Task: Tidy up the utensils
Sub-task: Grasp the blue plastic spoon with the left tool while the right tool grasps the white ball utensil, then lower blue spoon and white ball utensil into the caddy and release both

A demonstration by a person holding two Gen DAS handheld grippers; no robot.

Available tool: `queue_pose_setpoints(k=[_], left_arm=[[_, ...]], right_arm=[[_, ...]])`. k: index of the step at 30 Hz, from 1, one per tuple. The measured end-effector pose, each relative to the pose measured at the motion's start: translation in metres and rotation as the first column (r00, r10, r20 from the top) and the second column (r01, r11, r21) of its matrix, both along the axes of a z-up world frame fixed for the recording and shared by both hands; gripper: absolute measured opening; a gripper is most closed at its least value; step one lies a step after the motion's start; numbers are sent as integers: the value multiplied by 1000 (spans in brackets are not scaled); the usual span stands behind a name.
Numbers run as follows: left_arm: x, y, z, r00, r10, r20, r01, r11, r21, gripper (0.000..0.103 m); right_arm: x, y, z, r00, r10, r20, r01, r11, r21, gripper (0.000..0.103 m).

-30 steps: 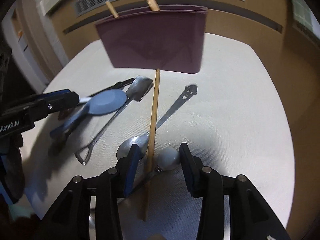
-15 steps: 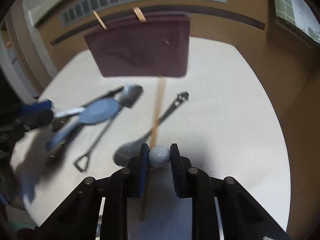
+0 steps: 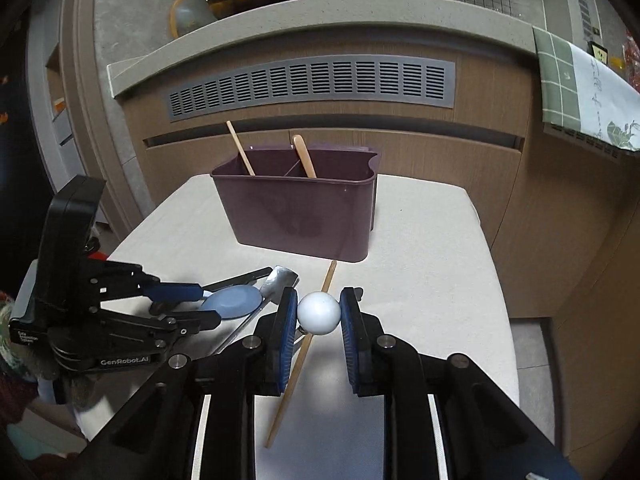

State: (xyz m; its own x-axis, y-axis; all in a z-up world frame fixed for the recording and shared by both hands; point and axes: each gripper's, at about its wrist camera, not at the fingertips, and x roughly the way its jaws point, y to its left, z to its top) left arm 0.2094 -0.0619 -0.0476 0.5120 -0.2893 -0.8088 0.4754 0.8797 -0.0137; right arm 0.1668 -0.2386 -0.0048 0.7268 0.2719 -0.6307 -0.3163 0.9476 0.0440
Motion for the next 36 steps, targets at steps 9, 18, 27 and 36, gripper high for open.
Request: queue_pose_setpoints(k=[9, 18, 27, 36], left_arm=[[21, -3, -11, 998, -44, -35, 45, 998, 32, 36], [33, -4, -16, 998, -20, -64, 24, 998, 62, 31], [-10, 62, 104, 955, 205, 212, -132, 940, -316, 10], [2, 114, 242, 845, 296, 446, -48, 871, -488, 6]], right_arm=[[-21, 1, 11, 998, -21, 52, 23, 999, -30, 19], [-17, 0, 28, 996, -55, 69, 58, 997, -50, 19], [-18, -3, 68, 989, -22, 147, 31, 998, -57, 19], [17, 13, 181, 926, 4, 378, 42, 993, -113, 19]])
